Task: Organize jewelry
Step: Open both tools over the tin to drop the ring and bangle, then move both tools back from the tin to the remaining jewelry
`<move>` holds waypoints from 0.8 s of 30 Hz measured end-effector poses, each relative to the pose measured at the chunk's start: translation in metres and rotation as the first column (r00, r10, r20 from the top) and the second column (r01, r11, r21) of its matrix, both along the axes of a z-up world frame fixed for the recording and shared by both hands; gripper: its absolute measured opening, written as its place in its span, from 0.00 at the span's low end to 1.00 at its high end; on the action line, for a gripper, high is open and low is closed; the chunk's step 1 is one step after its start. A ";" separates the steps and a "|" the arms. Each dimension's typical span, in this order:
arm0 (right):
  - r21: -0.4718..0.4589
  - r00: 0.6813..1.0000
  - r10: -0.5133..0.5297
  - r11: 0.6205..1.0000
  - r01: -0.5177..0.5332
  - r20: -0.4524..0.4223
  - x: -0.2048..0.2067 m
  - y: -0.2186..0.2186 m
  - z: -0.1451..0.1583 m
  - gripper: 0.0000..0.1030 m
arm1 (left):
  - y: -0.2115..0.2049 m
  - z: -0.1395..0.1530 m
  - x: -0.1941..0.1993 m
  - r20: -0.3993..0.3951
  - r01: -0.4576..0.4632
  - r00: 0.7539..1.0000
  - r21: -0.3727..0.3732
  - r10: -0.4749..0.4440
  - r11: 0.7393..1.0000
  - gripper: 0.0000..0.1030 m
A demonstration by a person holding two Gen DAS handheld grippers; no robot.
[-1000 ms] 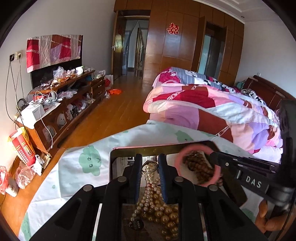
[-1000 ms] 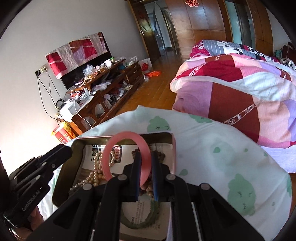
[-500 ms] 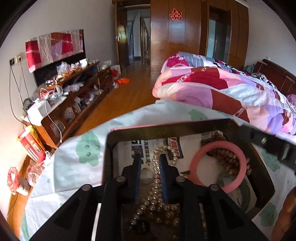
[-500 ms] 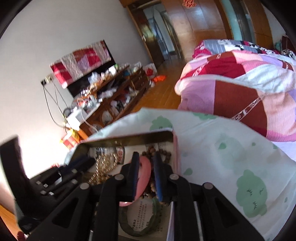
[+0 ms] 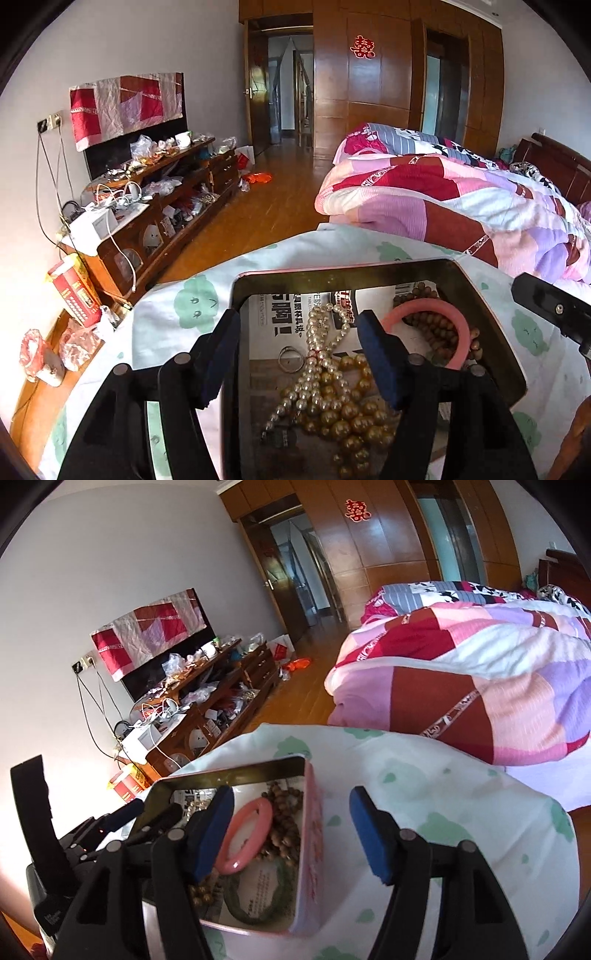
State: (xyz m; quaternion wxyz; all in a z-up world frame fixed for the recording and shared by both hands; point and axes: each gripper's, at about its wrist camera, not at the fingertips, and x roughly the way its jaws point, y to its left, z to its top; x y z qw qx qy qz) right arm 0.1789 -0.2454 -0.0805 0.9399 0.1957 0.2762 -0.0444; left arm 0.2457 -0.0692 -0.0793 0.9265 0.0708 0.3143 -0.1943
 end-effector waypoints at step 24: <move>-0.024 0.999 0.016 1.000 -0.017 -0.038 -0.085 0.002 0.001 0.66 | 0.057 0.015 -0.083 -0.004 -0.074 0.997 -0.044 0.074 0.996 0.64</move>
